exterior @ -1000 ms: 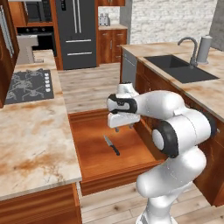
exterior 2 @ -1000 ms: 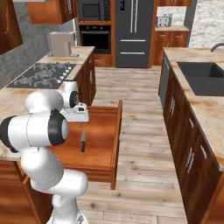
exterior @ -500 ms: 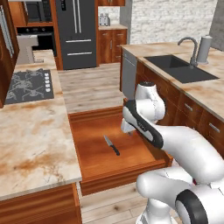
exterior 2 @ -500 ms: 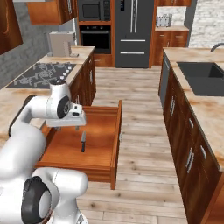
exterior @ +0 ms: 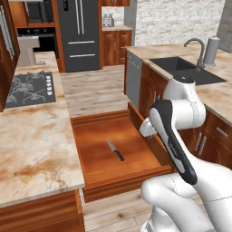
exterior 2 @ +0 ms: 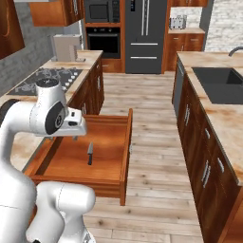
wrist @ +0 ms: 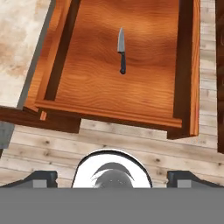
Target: Pick up the metallic utensils from the counter and place them in the open drawer. Make sure not to pick up any wooden utensils.
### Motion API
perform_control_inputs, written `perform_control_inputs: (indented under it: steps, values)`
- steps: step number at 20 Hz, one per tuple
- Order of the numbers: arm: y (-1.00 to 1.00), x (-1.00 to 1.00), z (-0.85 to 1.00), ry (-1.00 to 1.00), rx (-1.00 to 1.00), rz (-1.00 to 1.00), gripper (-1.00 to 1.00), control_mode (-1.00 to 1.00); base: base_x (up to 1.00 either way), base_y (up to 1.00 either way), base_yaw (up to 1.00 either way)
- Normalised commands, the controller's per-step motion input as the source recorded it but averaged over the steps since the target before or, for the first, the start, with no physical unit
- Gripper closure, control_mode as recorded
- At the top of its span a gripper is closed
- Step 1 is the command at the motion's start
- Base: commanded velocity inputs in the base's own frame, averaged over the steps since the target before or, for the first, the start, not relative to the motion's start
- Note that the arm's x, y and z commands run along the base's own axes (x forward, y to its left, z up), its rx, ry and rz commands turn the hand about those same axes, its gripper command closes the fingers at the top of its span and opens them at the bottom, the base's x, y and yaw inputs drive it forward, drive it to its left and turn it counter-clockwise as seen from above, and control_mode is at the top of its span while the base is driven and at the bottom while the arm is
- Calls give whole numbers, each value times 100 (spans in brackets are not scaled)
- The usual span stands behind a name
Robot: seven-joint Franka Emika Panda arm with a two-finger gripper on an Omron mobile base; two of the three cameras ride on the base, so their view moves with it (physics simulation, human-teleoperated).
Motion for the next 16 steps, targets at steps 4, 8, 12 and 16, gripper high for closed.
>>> perform_control_inputs:
  steps: [4,8,12,16]
  values:
    - [0,-33,72,-23,0,0,-100,-100,0,0,0]
    - [-2,0,12,-13,2,-4,-100,-100,0,0,0]
    - [0,0,0,0,0,0,-100,-100,0,0,0]
    - [0,-3,0,0,0,0,-100,100,-13,-6,-3]
